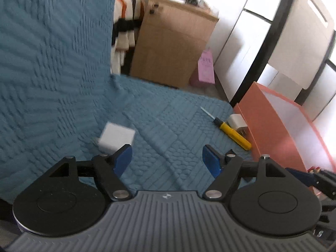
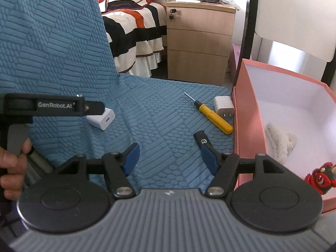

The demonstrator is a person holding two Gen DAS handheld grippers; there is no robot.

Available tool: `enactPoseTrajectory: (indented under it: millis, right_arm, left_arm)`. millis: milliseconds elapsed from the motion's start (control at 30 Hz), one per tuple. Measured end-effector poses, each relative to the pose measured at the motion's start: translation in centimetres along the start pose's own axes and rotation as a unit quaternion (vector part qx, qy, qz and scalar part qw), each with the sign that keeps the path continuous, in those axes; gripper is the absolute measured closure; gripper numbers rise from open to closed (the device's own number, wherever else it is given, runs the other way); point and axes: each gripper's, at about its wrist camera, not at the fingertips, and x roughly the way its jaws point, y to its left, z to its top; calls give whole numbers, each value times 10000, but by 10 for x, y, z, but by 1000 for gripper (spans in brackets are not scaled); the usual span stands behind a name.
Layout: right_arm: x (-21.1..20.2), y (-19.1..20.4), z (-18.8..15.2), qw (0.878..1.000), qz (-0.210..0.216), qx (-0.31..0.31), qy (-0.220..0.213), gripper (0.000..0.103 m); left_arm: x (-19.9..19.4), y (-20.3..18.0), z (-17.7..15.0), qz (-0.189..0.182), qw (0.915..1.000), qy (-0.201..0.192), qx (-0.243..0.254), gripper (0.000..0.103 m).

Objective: Organize rigid objects
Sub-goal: 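Move left tool toward white cube charger while right tool approaches black USB stick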

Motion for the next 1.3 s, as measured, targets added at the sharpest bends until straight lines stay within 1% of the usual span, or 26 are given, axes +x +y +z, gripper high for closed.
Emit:
enactPoseTrajectory:
  millis: [33, 100, 167, 200, 267, 400, 533, 633, 700, 800, 833, 867, 900, 967, 1100, 1200, 1300]
  right_arm:
    - [3, 0, 0, 10000, -4, -13, -8, 36]
    - [10, 1, 1, 10000, -21, -41, -49, 35]
    - [18, 1, 1, 10000, -44, -52, -51, 31]
    - [21, 1, 1, 9999, -43, -53, -81, 27]
    - [28, 0, 0, 9999, -3, -49, -144, 19]
    - [46, -1, 0, 9999, -21, -140, -43, 19]
    - [65, -1, 4, 9989, -237, -404, -2, 19]
    - [80, -8, 4, 9990, -264, -281, 212, 20]
    - [89, -10, 3, 9985, -305, -215, 389, 29]
    - [103, -10, 4, 9977, -348, -183, 561, 31]
    - [106, -10, 5, 9974, -399, -192, 564, 33]
    - [110, -11, 6, 9970, -476, -218, 565, 38]
    - [113, -11, 8, 9964, -569, -252, 571, 40]
    - [121, -13, 9, 9953, -684, -281, 626, 42]
    - [129, -19, 10, 9941, -705, -204, 802, 44]
    - [131, -21, 12, 9935, -760, -248, 812, 44]
    - [138, -28, 11, 9921, -795, -87, 970, 44]
  left_arm:
    - [7, 4, 1, -5, 9999, 107, -97, 25]
    - [20, 7, 5, 115, 9996, 231, -86, 25]
    - [30, 9, 9, 416, 9985, 344, 123, 25]
    - [33, 10, 9, 535, 9978, 349, 175, 25]
    - [38, 16, 11, 531, 9978, 370, 160, 25]
    - [50, 24, 17, 543, 9973, 478, 104, 25]
    - [60, 23, 27, 534, 9967, 528, 312, 25]
    - [68, 24, 33, 618, 9955, 593, 400, 26]
    - [74, 28, 38, 661, 9948, 632, 437, 26]
    - [81, 36, 43, 690, 9946, 656, 402, 26]
    - [84, 39, 44, 679, 9947, 679, 355, 27]
    - [85, 41, 45, 670, 9949, 687, 305, 27]
    - [86, 43, 45, 658, 9951, 695, 264, 27]
    - [88, 45, 45, 681, 9949, 703, 223, 28]
    - [93, 47, 44, 734, 9941, 769, 194, 28]
    - [96, 48, 45, 763, 9935, 819, 196, 28]
    - [100, 50, 43, 833, 9922, 897, 215, 28]
